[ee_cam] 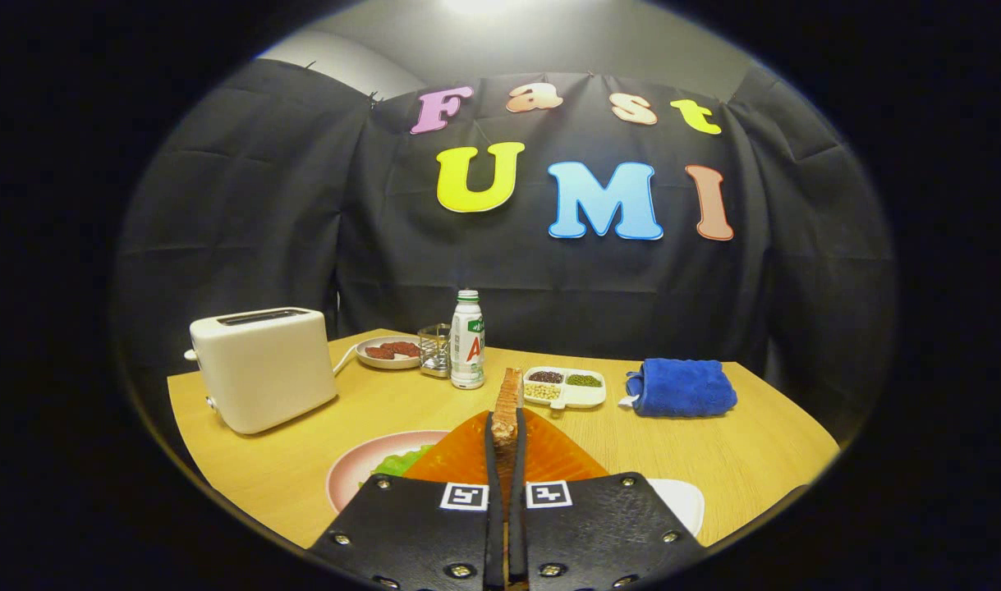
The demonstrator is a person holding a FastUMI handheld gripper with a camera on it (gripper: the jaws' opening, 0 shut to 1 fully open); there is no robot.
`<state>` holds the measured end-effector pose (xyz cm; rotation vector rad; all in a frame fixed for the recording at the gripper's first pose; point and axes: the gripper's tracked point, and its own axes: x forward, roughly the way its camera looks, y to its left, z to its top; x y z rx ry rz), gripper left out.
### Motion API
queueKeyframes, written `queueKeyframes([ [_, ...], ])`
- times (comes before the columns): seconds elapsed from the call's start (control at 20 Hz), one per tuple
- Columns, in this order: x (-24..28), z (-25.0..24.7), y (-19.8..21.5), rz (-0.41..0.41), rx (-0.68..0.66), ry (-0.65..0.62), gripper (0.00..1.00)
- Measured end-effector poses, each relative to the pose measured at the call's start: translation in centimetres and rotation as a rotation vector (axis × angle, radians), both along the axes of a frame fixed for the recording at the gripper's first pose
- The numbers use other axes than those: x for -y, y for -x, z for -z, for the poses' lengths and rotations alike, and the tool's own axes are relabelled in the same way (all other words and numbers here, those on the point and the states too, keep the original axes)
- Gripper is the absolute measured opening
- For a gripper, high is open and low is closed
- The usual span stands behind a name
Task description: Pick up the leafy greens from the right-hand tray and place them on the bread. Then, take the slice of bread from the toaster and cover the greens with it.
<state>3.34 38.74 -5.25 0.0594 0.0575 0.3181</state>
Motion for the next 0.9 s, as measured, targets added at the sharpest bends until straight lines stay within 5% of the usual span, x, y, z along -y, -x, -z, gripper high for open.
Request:
queueKeyframes([
  [0.9, -8.4, 5.6, 2.5, -0.205, -0.151, 0.051, 0.03],
])
